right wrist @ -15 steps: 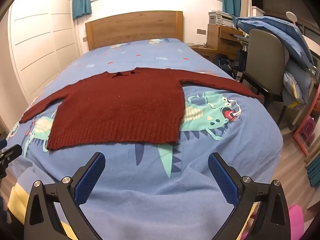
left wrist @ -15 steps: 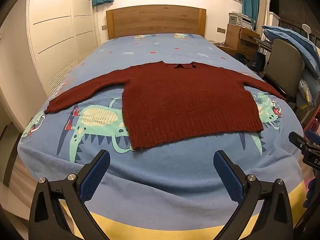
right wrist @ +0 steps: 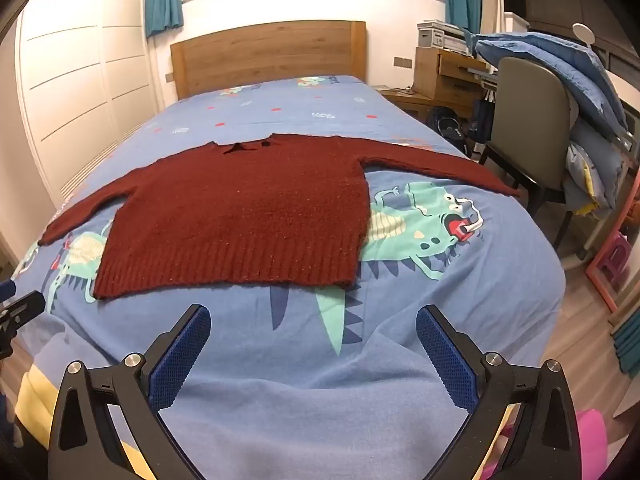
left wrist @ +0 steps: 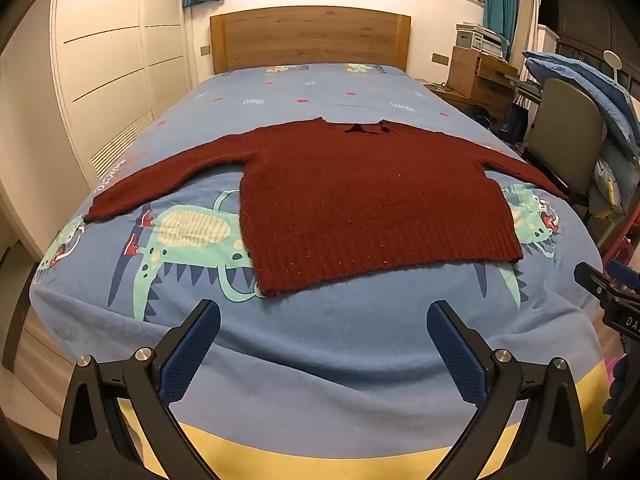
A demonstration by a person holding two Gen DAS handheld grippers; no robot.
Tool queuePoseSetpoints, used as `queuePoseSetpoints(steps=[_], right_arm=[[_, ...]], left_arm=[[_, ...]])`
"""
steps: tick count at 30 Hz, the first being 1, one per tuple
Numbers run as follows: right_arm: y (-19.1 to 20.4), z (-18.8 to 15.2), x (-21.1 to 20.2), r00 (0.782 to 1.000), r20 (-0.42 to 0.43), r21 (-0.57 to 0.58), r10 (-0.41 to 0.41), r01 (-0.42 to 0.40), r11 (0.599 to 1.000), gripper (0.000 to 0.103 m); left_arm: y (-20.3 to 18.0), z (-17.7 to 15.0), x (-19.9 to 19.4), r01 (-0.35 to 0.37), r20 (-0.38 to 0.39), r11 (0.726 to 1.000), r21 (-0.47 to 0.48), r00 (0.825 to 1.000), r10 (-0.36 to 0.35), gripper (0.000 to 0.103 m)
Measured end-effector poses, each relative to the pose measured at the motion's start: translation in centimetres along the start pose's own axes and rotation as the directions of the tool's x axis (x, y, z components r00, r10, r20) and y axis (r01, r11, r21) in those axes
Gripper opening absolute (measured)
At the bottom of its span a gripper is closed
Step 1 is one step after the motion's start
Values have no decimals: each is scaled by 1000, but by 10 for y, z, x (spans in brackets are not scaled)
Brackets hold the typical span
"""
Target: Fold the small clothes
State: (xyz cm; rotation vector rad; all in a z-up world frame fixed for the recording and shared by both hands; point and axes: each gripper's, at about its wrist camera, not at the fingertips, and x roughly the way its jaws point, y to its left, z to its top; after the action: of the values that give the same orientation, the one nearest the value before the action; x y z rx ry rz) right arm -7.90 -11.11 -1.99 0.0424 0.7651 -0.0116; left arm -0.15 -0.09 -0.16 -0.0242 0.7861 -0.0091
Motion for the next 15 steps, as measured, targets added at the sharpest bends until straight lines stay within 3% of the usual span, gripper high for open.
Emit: queuePoseSetpoints(steps=[15], right_arm=[[1, 1, 0, 1000, -3, 0, -4, 4, 1000, 103]], left_arm=[[-3, -1, -1, 22, 1, 1000, 3, 1000, -22, 102]])
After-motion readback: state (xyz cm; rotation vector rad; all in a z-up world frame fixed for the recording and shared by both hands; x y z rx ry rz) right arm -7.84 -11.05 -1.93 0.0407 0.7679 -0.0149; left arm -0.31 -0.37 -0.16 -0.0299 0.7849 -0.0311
